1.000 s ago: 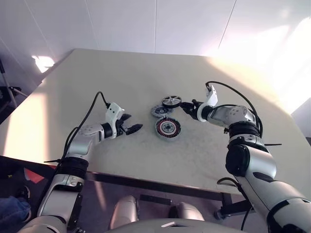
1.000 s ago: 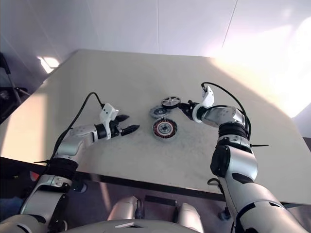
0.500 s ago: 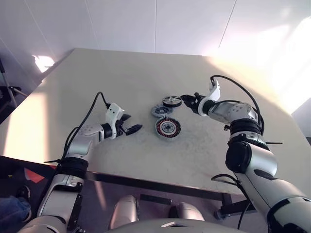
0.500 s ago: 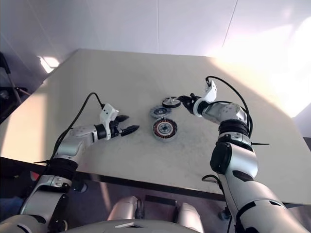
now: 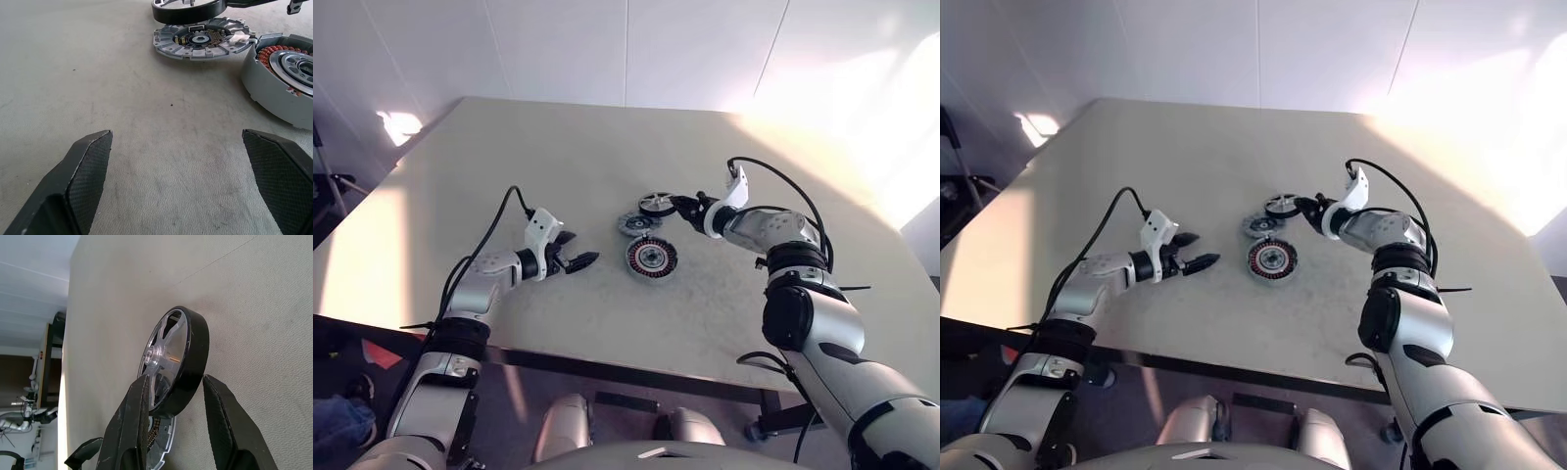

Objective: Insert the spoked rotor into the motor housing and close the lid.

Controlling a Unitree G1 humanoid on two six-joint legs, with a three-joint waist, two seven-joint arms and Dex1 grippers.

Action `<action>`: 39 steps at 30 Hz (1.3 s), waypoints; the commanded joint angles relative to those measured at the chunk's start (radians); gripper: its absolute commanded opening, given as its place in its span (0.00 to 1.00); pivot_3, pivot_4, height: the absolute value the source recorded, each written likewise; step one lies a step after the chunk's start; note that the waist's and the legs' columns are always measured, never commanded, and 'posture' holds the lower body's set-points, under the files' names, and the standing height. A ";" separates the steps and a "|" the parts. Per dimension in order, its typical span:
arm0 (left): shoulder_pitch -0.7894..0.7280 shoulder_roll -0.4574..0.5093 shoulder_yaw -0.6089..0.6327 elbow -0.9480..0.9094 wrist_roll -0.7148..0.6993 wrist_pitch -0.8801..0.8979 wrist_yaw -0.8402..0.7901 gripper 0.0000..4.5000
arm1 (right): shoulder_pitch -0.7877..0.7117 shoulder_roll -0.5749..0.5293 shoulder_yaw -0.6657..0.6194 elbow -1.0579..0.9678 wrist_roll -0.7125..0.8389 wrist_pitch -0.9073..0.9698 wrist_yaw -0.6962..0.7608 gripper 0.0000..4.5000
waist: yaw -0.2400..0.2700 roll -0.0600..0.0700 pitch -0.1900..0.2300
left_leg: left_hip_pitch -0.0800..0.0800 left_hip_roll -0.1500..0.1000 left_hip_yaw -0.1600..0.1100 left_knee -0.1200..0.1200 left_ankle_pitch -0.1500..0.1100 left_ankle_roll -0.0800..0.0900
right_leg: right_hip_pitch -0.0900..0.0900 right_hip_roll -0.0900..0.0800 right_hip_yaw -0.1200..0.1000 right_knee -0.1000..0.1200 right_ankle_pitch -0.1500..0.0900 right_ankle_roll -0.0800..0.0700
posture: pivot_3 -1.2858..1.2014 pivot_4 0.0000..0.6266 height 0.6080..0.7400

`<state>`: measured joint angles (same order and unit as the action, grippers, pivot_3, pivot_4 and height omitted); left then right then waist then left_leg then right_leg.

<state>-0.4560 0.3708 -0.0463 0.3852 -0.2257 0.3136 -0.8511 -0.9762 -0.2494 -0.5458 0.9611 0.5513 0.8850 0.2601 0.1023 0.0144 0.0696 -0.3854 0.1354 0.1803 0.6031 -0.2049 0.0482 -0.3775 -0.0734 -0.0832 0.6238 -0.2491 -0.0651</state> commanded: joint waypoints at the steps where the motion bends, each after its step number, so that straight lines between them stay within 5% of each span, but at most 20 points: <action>1: -0.009 0.008 0.008 -0.020 -0.004 -0.014 -0.006 1.00 | -0.018 0.015 0.009 -0.002 0.007 -0.027 0.006 0.42 | 0.000 0.000 0.000 | 0.000 0.000 0.000 0.000 0.000 0.000 | 0.000 0.000 0.000 0.000 0.000 0.000 | 0.52 0.00 1.00; 5: -0.010 0.007 0.007 -0.020 -0.003 -0.015 -0.006 1.00 | -0.012 0.023 0.006 0.019 0.009 -0.046 -0.005 0.29 | 0.000 0.000 0.000 | 0.000 0.000 0.000 0.000 0.000 0.000 | 0.000 0.000 0.000 0.000 0.000 0.000 | 0.52 0.00 1.00; 9: -0.009 0.008 0.009 -0.018 -0.002 -0.015 -0.006 1.00 | -0.017 0.021 0.005 0.020 0.014 -0.048 -0.004 0.05 | 0.000 0.000 0.000 | 0.000 0.000 0.000 0.000 0.000 0.000 | 0.000 0.000 0.000 0.000 0.000 0.000 | 0.52 0.00 1.00; 18: -0.005 0.000 0.005 -0.015 0.000 -0.016 -0.004 1.00 | -0.030 -0.005 -0.051 -0.040 0.083 0.036 -0.006 0.05 | 0.001 0.000 0.000 | 0.000 0.000 0.000 0.000 0.000 0.000 | 0.000 0.000 0.000 0.000 0.000 0.000 | 0.52 0.00 1.00; 30: 0.001 -0.018 -0.004 -0.010 0.002 -0.018 -0.007 1.00 | 0.179 -0.042 0.018 -0.747 0.256 0.628 -0.013 0.05 | 0.020 0.001 0.001 | -0.001 0.000 0.000 -0.002 0.001 -0.001 | -0.002 0.000 0.000 0.000 0.000 0.000 | 0.52 0.00 1.00; 39: 0.012 -0.028 -0.006 -0.015 0.003 -0.017 -0.010 1.00 | 0.316 0.014 0.019 -0.916 0.391 0.729 -0.117 0.05 | 0.027 0.001 0.001 | 0.004 0.000 0.000 -0.006 0.003 -0.005 | 0.001 0.000 0.000 -0.002 0.000 0.000 | 0.52 0.00 1.00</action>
<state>-0.4391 0.3409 -0.0531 0.3874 -0.2188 0.3122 -0.8556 -0.6555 -0.2331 -0.5251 0.0962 0.8822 1.6092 0.1646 0.1290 0.0157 0.0705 -0.3815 0.1349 0.1804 0.5971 -0.2019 0.0432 -0.3761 -0.0734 -0.0830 0.6219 -0.2489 -0.0650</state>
